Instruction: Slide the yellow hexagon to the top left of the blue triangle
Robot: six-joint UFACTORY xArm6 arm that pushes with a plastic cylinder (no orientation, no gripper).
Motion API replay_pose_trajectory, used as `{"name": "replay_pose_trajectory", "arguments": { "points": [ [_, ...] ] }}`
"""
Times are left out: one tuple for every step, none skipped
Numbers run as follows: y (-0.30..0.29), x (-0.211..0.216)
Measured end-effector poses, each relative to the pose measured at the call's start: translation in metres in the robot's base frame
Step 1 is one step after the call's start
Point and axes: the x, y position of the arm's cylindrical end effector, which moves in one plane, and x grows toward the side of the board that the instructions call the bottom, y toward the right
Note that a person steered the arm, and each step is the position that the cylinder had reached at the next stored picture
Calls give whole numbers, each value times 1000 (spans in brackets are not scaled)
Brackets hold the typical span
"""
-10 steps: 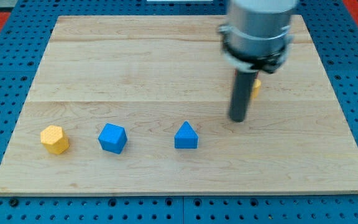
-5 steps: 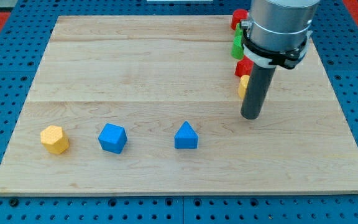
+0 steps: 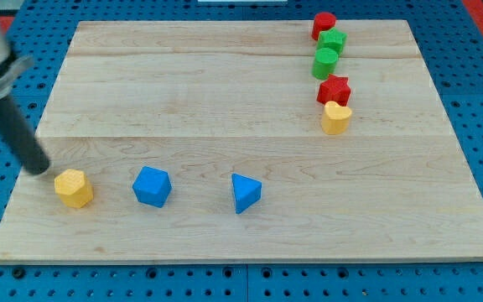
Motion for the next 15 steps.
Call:
{"name": "replay_pose_trajectory", "arguments": {
  "points": [
    [8, 63],
    [70, 52],
    [58, -9],
    [59, -43],
    [73, -49],
    [101, -58],
    [108, -90],
    [92, -106],
    [99, -111],
    [131, -127],
    [166, -140],
    [197, -139],
    [199, -133],
    [262, -154],
    [310, -196]
  ]
}}
